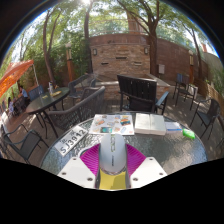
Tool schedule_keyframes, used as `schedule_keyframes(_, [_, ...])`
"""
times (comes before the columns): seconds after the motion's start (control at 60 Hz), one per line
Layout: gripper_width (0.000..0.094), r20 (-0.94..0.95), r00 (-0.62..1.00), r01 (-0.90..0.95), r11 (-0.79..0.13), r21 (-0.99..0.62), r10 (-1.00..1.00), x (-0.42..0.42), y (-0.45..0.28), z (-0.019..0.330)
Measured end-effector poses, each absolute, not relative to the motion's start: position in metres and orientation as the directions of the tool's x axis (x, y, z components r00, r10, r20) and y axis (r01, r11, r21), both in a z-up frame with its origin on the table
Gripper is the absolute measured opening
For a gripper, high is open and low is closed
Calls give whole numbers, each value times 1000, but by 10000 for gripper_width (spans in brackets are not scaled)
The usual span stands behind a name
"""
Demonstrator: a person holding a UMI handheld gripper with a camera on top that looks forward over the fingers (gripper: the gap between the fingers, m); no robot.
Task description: Arrange mouse
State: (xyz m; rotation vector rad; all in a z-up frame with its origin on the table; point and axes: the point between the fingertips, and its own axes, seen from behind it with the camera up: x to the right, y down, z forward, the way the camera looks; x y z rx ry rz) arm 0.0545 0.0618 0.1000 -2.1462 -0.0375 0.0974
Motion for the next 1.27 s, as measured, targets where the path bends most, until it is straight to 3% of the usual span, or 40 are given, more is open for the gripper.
schedule_keyframes(0.083, [371, -50, 997, -2, -632, -775, 58, 48, 62, 62])
schedule_keyframes(0.1, [384, -51, 997, -4, -636, -772, 55, 38, 59, 36])
schedule_keyframes(0.267, [514, -26, 998, 27, -702, -712, 65, 35, 52, -5])
schedule_keyframes(0.383, [864, 18, 996, 76, -688, -722, 90, 37, 43, 18])
schedule_keyframes(0.783, [860, 60, 997, 72, -662, -746, 41, 25, -69, 169])
schedule_keyframes(1.0, [864, 71, 997, 49, -657, -752, -7, 28, -114, 191])
schedule_keyframes(1.267, [862, 92, 996, 59, -663, -747, -15, 36, -131, 192])
